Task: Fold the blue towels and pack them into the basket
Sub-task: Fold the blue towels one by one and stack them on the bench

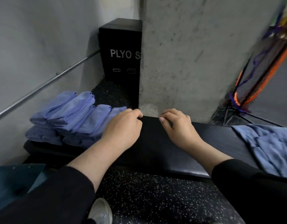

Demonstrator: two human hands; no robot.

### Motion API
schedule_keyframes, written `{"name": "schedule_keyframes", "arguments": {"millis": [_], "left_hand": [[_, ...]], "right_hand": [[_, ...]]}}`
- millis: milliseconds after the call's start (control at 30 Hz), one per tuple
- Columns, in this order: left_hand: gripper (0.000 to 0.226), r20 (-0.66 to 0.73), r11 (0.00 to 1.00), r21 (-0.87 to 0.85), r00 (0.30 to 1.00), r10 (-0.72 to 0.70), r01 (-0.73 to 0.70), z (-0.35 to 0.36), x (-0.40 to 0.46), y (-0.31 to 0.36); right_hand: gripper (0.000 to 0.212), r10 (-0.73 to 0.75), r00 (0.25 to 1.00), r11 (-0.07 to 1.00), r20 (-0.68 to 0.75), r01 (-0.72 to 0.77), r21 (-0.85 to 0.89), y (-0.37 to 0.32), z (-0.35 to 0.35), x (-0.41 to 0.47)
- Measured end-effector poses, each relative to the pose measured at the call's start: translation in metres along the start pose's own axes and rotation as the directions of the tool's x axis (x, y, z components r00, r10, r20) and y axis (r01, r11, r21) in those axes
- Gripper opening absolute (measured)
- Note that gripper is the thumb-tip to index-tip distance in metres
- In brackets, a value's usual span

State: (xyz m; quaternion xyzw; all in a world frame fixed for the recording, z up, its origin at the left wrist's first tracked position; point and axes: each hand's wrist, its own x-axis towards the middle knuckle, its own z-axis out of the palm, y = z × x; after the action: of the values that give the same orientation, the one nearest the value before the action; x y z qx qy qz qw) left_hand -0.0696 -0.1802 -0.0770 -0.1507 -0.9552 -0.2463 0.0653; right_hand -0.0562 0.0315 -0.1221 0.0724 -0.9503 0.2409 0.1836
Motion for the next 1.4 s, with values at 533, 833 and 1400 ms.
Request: {"name": "schedule_keyframes", "arguments": {"millis": [533,833,1400], "left_hand": [[0.024,0.260,0.987,-0.106,0.955,0.146,-0.122,0.108,0.018,0.146],[0.025,0.356,0.985,-0.114,0.920,0.163,-0.131,0.135,0.021,0.167],[0.031,0.344,0.969,-0.161,0.910,0.233,-0.187,0.126,0.019,0.160]], "right_hand": [[0.031,0.637,0.762,0.586,-0.114,-0.575,-0.572,0.214,-0.147,-0.143],[0.019,0.817,0.565,0.393,-0.110,-0.687,-0.611,0.246,-0.150,-0.159],[0.009,0.686,0.614,0.727,-0.391,-0.595,0.342,0.183,-0.161,-0.093]]}}
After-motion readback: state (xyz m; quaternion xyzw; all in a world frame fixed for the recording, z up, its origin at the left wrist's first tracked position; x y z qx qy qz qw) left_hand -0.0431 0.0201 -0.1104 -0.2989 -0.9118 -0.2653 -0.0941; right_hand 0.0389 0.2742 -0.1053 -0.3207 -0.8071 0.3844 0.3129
